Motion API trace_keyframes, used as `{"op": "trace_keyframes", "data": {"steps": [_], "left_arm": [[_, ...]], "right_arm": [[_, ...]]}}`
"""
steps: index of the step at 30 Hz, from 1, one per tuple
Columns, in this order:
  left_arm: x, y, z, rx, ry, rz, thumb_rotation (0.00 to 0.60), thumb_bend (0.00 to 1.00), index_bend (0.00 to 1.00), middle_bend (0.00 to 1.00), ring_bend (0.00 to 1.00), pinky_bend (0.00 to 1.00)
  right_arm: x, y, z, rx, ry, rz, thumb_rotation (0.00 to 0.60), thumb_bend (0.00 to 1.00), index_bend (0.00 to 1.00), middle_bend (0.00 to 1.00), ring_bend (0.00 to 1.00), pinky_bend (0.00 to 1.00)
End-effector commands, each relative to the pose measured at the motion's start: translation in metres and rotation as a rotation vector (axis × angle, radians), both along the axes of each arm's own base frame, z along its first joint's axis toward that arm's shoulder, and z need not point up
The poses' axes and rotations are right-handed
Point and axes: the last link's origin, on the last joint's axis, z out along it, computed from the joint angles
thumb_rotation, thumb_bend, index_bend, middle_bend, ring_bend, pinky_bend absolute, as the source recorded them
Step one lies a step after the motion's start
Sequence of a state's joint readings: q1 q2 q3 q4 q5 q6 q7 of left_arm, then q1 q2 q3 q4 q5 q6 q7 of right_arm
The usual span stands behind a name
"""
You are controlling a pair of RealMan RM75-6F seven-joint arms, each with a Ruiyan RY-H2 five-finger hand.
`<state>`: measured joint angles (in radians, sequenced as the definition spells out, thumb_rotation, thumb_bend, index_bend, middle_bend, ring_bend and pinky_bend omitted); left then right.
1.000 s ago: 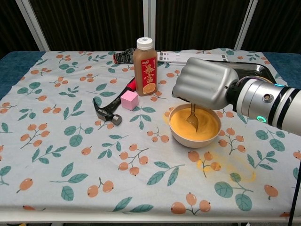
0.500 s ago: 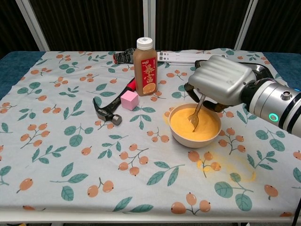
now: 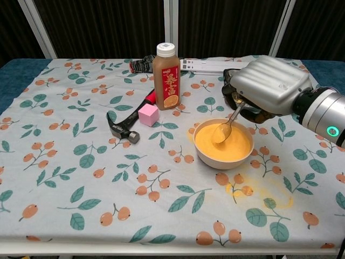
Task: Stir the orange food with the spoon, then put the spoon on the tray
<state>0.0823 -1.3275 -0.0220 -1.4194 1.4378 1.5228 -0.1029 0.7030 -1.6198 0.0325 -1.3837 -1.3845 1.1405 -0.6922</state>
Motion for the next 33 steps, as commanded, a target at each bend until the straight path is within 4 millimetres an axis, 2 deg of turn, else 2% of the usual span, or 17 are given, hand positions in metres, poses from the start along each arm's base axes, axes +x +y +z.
{"op": "trace_keyframes", "data": {"steps": [1,7,14,19,21,25,29,33], "left_arm": [[0.001,0.001,0.001,0.002,0.004,-0.004,0.600,0.06,0.19,0.14,0.11,0.15],[0.003,0.001,0.000,-0.002,0.003,-0.005,0.600,0.06,0.19,0.14,0.11,0.15],[0.001,-0.001,0.000,-0.001,0.000,0.004,0.600,0.06,0.19,0.14,0.11,0.15],[0.000,-0.002,-0.001,-0.004,-0.003,0.011,0.600,0.06,0.19,0.14,0.11,0.15],[-0.001,-0.003,-0.001,-0.002,-0.005,0.011,0.600,0.06,0.19,0.14,0.11,0.15],[-0.001,-0.003,0.000,0.004,-0.007,0.010,0.600,0.06,0.19,0.14,0.11,0.15],[-0.001,-0.003,0.000,0.005,-0.007,0.010,0.600,0.06,0.19,0.14,0.11,0.15],[-0.001,-0.003,0.000,0.011,-0.010,0.007,0.600,0.06,0.19,0.14,0.11,0.15]], "right_arm": [[0.000,0.000,0.004,-0.007,0.002,0.013,0.600,0.40,0.78,0.84,0.74,0.89],[0.005,-0.002,0.008,-0.008,0.080,0.085,0.600,0.40,0.78,0.84,0.74,0.89],[0.026,-0.005,-0.002,0.005,0.213,0.226,0.600,0.40,0.78,0.84,0.73,0.89],[0.023,-0.009,-0.008,-0.002,0.402,0.361,0.600,0.40,0.78,0.84,0.73,0.87],[0.019,-0.012,-0.006,-0.023,0.478,0.414,0.600,0.40,0.78,0.84,0.73,0.86],[0.020,-0.021,0.007,-0.069,0.514,0.433,0.600,0.40,0.78,0.84,0.73,0.86],[0.032,-0.023,0.020,-0.094,0.510,0.487,0.600,0.40,0.78,0.84,0.73,0.85],[0.048,-0.019,0.024,-0.089,0.491,0.538,0.600,0.40,0.78,0.84,0.73,0.85]]}}
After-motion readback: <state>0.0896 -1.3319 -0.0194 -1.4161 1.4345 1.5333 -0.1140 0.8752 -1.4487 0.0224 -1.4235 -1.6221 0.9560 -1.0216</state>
